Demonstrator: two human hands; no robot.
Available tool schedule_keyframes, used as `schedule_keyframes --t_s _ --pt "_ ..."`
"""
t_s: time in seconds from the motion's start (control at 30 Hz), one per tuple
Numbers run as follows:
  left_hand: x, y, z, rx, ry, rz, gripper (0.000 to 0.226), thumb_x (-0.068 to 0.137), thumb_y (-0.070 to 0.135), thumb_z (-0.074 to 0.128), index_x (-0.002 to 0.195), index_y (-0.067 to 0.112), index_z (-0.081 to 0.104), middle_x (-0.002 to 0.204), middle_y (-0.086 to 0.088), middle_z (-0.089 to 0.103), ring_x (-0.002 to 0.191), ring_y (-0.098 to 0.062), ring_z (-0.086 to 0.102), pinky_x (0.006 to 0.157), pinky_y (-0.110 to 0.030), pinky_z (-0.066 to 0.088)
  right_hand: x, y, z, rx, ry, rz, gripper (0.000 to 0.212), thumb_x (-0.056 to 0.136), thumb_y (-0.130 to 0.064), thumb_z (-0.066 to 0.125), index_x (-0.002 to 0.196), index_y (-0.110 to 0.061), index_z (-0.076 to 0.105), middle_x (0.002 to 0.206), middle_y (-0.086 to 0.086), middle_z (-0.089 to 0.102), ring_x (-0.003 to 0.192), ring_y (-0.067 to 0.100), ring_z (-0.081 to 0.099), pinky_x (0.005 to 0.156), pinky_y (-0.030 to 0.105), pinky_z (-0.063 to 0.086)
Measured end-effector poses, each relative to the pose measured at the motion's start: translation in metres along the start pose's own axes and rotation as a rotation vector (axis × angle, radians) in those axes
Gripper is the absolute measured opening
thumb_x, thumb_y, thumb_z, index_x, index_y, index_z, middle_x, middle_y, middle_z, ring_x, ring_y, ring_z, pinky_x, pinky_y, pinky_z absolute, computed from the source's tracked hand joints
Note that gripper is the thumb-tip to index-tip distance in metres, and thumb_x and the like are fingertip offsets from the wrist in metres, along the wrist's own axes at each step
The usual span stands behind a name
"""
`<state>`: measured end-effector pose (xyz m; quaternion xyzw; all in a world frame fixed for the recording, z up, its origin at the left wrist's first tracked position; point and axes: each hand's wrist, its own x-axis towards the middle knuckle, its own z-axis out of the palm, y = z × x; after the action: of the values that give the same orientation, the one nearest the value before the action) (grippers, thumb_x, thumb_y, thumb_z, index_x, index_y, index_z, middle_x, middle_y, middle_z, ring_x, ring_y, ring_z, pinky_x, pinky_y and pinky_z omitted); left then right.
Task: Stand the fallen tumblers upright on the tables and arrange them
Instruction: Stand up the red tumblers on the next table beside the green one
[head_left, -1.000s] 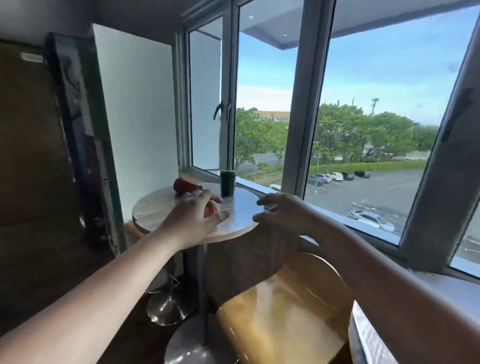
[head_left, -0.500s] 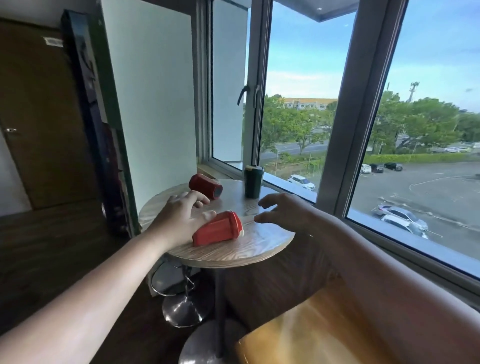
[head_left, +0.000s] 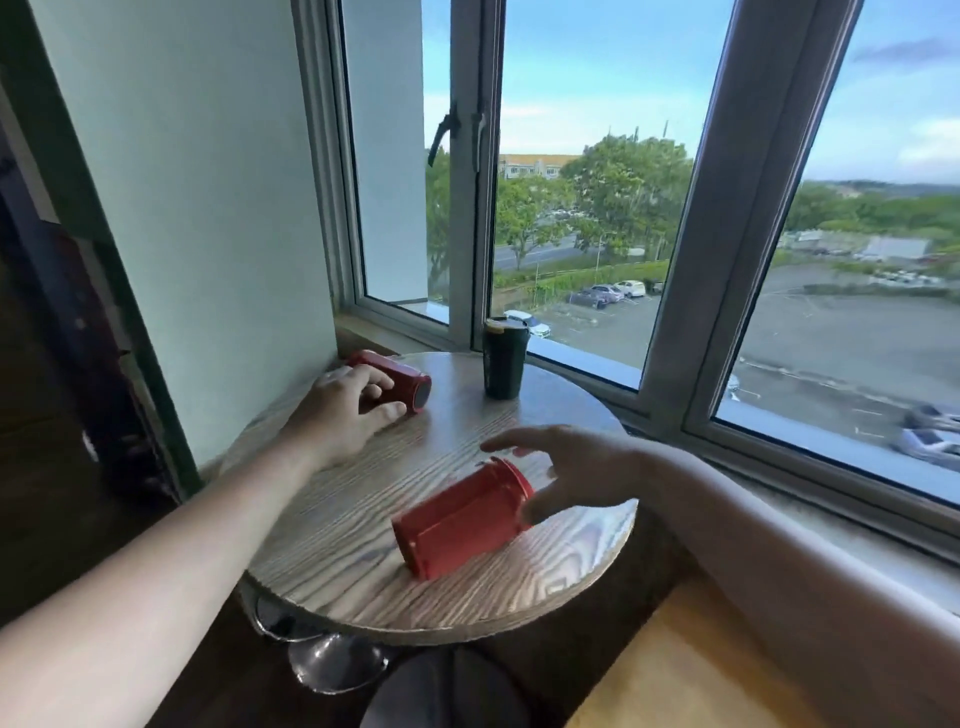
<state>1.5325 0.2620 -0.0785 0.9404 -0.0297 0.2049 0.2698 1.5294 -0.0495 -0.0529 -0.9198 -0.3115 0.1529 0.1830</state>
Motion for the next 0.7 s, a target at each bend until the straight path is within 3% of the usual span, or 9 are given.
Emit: schedule_keyframes --t_s 0.1,0.2,0.3,0.4,0.57,0.7 --pt "0.032 -0.032 0.001 0.047 -0.058 0.015 0.046 0.085 0.039 0.077 0.124 0.018 0.064 0.116 -0.003 0.061 0.109 -0.022 0.055 0.09 -0.033 0.041 0.002 -0.01 0.002 -0.063 -0.06 0.0 0.091 0.076 -0.033 0.087 0.15 -0.053 0.039 0.157 -0.019 0.044 0.14 0.005 0.039 0.116 0.036 0.033" --pt "0.065 -0.059 0.0 0.118 -0.124 0.029 0.063 0.081 0.04 0.081 0.136 0.021 0.059 0.136 -0.008 0.056 0.124 -0.03 0.048 0.102 -0.039 0.04 0.005 -0.016 0.005 -0.103 -0.066 -0.015 0.095 0.074 -0.026 0.085 0.153 -0.049 0.037 0.158 -0.022 0.041 0.143 0.002 0.036 0.118 0.029 0.028" --pt "0.101 -0.079 0.001 0.239 -0.247 0.048 0.086 0.079 0.04 0.082 0.152 0.022 0.042 0.157 -0.006 0.041 0.137 -0.034 0.038 0.115 -0.042 0.032 0.009 -0.02 0.006 -0.135 -0.072 -0.02 0.096 0.075 -0.021 0.082 0.154 -0.045 0.035 0.157 -0.021 0.041 0.143 0.002 0.037 0.114 0.022 0.026" --pt "0.13 -0.091 0.006 0.374 -0.352 0.087 0.102 0.079 0.033 0.081 0.161 0.022 0.022 0.169 -0.002 0.022 0.148 -0.035 0.027 0.122 -0.04 0.024 0.013 -0.022 0.005 -0.153 -0.101 -0.004 0.096 0.074 -0.018 0.079 0.154 -0.046 0.033 0.153 -0.02 0.042 0.14 0.004 0.039 0.115 0.027 0.031" --pt "0.157 -0.105 0.019 0.558 -0.485 0.119 0.106 0.083 0.025 0.076 0.164 0.025 0.006 0.172 0.004 0.006 0.154 -0.03 0.016 0.125 -0.041 0.02 0.021 -0.024 0.009 -0.263 -0.088 -0.013 0.097 0.073 -0.021 0.077 0.156 -0.042 0.031 0.151 -0.014 0.045 0.137 0.007 0.041 0.117 0.031 0.034" --pt "0.167 -0.109 0.025 0.607 -0.51 0.142 0.097 0.085 0.017 0.072 0.163 0.022 0.015 0.17 0.002 0.017 0.147 -0.03 0.029 0.123 -0.038 0.026 0.031 -0.022 0.01 -0.363 -0.085 -0.024 0.098 0.071 -0.034 0.08 0.155 -0.041 0.031 0.149 -0.013 0.047 0.134 0.009 0.041 0.115 0.032 0.036"
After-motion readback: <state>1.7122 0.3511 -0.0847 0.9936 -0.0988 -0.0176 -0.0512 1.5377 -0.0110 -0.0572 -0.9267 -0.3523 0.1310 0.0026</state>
